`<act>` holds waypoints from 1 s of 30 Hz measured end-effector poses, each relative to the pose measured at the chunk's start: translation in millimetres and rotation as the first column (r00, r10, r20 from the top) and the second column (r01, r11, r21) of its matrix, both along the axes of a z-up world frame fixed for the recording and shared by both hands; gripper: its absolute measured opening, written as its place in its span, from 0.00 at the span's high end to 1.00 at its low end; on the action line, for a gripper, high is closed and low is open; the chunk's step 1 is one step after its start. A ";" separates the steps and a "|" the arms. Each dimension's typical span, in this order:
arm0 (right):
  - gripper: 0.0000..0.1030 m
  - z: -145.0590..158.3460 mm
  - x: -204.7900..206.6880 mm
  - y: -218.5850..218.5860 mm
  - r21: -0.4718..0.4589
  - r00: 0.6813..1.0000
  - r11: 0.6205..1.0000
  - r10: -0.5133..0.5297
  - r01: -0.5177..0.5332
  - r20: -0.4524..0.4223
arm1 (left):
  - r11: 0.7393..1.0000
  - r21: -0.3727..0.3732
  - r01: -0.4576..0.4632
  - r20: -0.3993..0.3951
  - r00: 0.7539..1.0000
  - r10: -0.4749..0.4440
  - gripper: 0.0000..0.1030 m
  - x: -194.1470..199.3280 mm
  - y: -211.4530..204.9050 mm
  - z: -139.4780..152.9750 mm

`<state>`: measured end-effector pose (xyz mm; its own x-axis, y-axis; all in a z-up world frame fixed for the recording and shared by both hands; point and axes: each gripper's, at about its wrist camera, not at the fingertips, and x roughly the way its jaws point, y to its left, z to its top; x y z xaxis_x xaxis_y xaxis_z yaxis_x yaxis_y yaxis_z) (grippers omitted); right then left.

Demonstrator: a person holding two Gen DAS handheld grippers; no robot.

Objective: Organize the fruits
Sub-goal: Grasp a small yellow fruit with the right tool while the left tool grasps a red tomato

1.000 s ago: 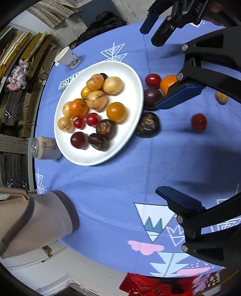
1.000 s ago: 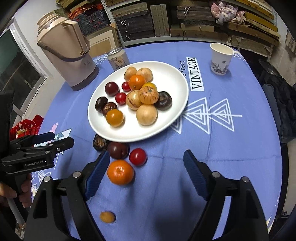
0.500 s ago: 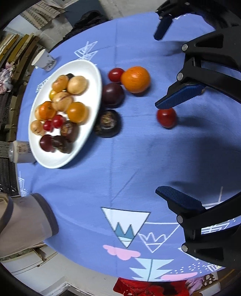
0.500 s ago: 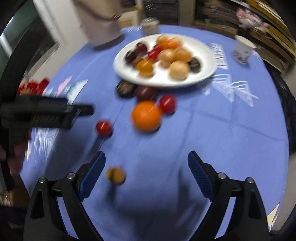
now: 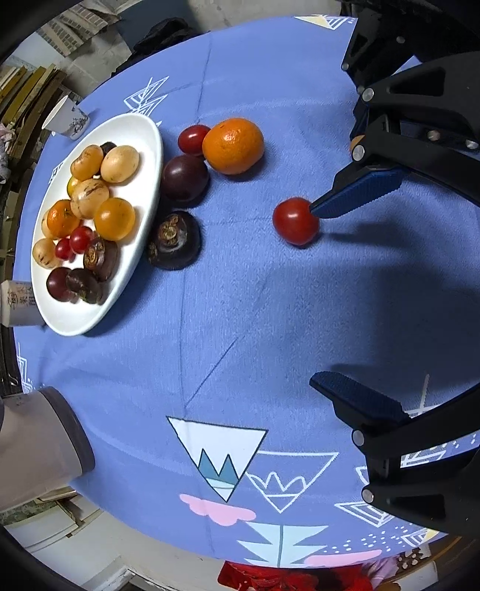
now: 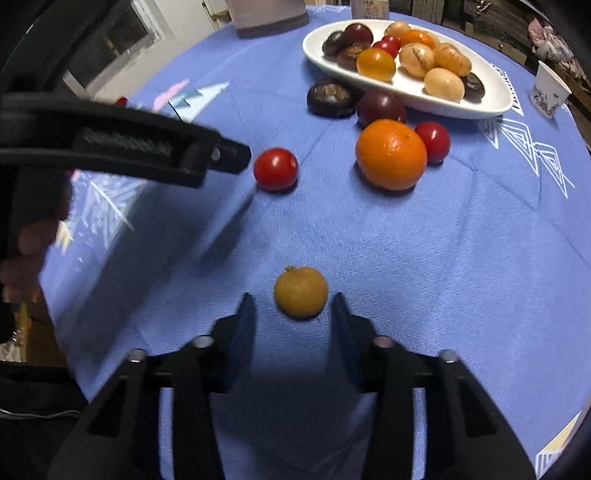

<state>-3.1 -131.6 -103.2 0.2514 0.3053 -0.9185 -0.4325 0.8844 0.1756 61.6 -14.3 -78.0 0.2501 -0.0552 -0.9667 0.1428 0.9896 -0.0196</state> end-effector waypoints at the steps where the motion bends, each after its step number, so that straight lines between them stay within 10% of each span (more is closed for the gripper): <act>1: 0.72 -0.3 0.5 0.1 -0.004 1.000 1.000 -0.001 0.001 0.000 | 1.000 -0.002 0.004 -0.002 1.000 -0.004 0.17 0.6 -1.3 0.0; 15: 0.72 9.2 24.5 -39.5 0.061 0.992 0.991 -0.121 0.122 -0.030 | 0.998 -0.033 0.051 0.006 0.999 -0.051 0.19 6.4 -27.9 -8.6; 23: 0.72 10.2 21.7 -50.0 0.068 0.990 0.988 -0.137 0.140 -0.044 | 0.997 -0.055 0.053 -0.027 0.998 -0.055 0.70 8.0 -30.2 -24.3; 30: 0.72 14.3 20.0 -51.8 0.074 0.989 0.987 -0.140 0.143 -0.038 | 0.997 -0.077 0.026 -0.026 0.999 -0.028 0.70 10.3 -19.7 -20.8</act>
